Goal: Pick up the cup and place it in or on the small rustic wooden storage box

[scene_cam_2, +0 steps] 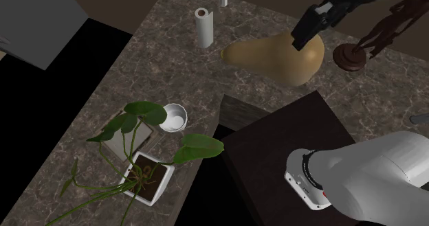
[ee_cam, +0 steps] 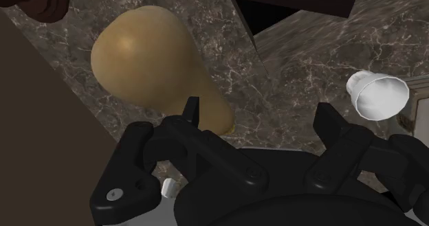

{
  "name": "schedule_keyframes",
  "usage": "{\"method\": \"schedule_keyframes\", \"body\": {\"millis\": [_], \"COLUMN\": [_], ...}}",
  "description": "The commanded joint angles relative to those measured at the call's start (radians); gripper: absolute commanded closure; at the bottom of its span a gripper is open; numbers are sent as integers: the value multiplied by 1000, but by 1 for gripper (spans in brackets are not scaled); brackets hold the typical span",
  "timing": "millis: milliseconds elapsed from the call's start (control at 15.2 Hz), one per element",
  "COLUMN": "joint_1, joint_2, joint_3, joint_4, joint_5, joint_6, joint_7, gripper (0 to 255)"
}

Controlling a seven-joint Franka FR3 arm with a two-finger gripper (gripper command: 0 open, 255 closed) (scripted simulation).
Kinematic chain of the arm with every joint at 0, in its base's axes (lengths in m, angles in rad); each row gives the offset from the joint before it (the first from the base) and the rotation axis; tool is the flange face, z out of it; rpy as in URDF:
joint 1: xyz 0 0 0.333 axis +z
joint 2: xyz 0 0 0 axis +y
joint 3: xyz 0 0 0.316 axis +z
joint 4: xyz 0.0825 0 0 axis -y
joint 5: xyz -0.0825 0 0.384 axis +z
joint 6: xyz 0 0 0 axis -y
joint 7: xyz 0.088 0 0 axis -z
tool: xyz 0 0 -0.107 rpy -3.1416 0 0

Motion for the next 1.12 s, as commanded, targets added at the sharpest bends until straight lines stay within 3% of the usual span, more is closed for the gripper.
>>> {"method": "schedule_keyframes", "body": {"millis": [0, 528, 1056], "joint_1": [0, 43, 90], "joint_2": [0, 82, 258], "joint_3": [0, 76, 162], "joint_4": [0, -162, -246], "joint_5": [0, 90, 176], "joint_6": [0, 235, 495], "joint_7": [0, 78, 146], "gripper": [0, 0, 0]}}
